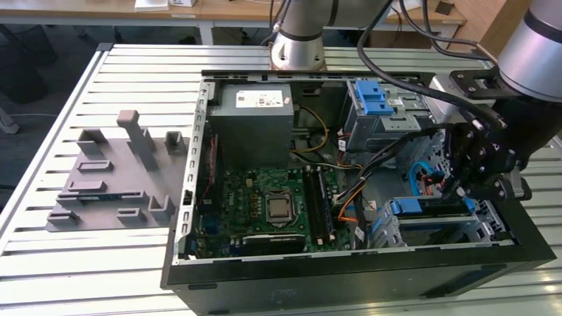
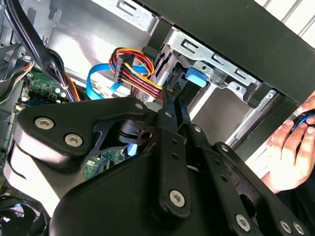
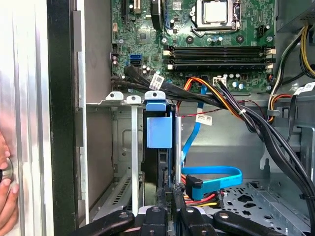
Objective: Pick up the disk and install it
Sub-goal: 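Insert the first disk wire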
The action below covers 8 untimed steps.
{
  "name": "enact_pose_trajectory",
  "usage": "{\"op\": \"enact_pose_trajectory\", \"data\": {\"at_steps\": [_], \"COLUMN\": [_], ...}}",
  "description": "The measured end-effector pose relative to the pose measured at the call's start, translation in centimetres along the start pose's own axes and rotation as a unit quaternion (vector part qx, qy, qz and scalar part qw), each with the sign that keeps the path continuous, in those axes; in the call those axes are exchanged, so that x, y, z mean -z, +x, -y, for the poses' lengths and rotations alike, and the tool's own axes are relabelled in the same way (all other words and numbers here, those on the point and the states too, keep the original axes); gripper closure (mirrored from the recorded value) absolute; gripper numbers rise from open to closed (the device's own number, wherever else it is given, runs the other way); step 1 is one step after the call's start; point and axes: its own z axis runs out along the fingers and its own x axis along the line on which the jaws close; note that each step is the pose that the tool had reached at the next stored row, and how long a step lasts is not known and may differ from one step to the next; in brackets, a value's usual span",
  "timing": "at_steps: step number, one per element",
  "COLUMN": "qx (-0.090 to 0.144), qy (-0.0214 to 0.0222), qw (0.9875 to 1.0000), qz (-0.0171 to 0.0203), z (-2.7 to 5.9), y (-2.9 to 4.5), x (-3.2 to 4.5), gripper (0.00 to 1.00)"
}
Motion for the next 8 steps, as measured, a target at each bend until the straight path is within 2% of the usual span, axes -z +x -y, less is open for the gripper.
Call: {"op": "enact_pose_trajectory", "data": {"at_steps": [8], "qx": [0.000], "qy": [0.0000], "qw": [1.0000], "qz": [-0.0001], "z": [-0.01], "y": [0.13], "x": [-0.09], "gripper": [0.83]}}
